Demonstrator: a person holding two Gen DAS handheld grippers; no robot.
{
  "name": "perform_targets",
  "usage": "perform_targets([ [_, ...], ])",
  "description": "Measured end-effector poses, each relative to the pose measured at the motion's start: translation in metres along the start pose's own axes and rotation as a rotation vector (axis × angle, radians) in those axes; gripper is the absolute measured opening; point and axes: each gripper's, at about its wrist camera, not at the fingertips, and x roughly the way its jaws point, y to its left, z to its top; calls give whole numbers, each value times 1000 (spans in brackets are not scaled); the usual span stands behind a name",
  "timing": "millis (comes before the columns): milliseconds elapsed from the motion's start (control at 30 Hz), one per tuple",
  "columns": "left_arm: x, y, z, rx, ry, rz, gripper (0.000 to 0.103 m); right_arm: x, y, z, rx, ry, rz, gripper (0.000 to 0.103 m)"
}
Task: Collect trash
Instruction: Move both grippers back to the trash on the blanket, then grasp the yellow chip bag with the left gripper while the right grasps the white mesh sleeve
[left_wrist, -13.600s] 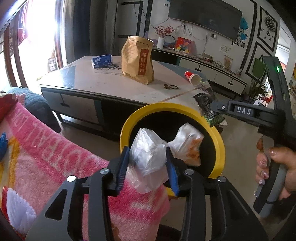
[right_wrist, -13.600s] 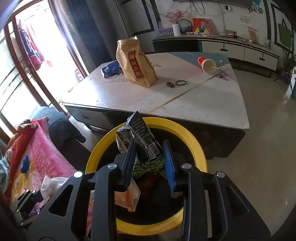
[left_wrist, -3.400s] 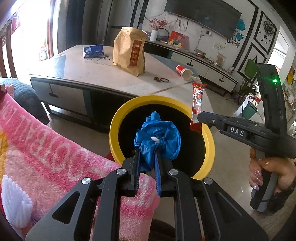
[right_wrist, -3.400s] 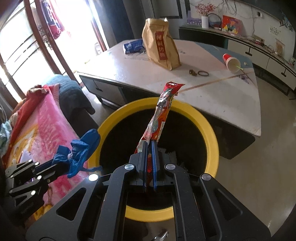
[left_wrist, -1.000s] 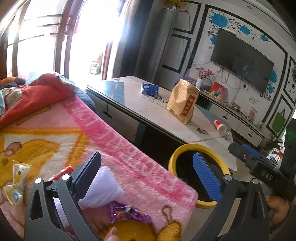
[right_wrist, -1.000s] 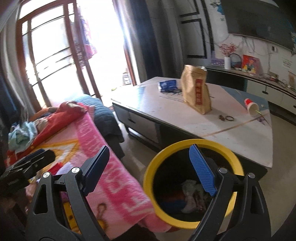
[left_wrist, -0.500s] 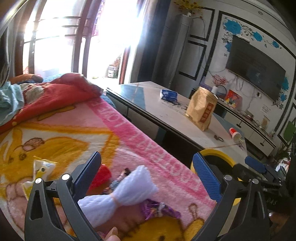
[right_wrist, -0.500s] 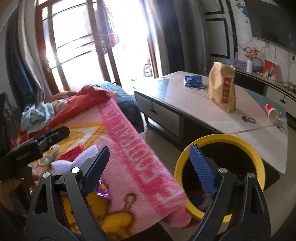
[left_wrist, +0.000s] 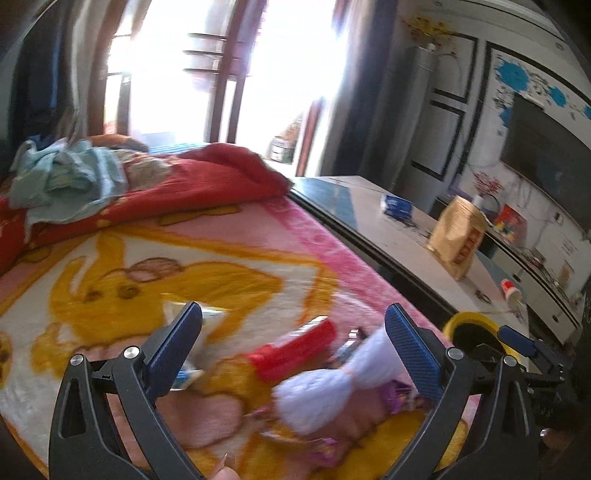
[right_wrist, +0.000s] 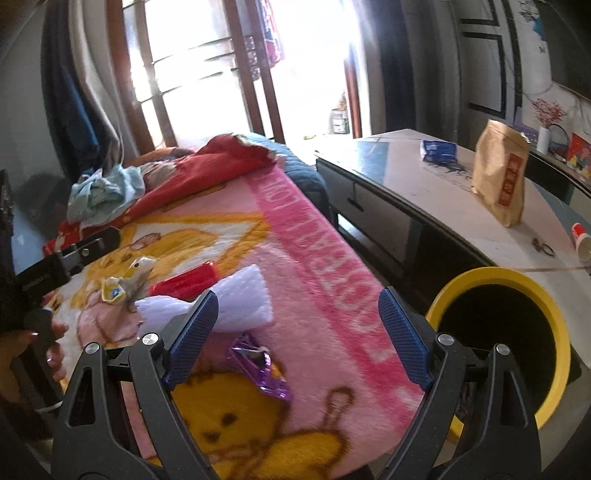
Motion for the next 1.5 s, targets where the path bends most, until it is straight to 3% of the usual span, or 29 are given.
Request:
perform_targets([
  [400, -9, 73, -13, -95, 21, 114, 96, 48, 14, 17, 35, 69, -5, 81],
  [833, 14, 97, -34, -147, 104, 67, 96, 99, 15, 20, 115, 180, -15, 80],
  [1033, 26, 99, -40, -171, 134, 25, 95, 116, 21, 14, 129, 232, 16, 59],
  [1133, 31, 97, -42, -171, 147, 0, 94, 118, 22, 12, 143, 245, 45, 39],
  [1200, 35, 94, -44, -169, 154, -18, 81, 118, 25, 13, 130, 244, 56, 23],
  [1500, 42, 91, -48, -172, 180, -55, 54, 112, 33, 14, 68, 239, 44, 11],
])
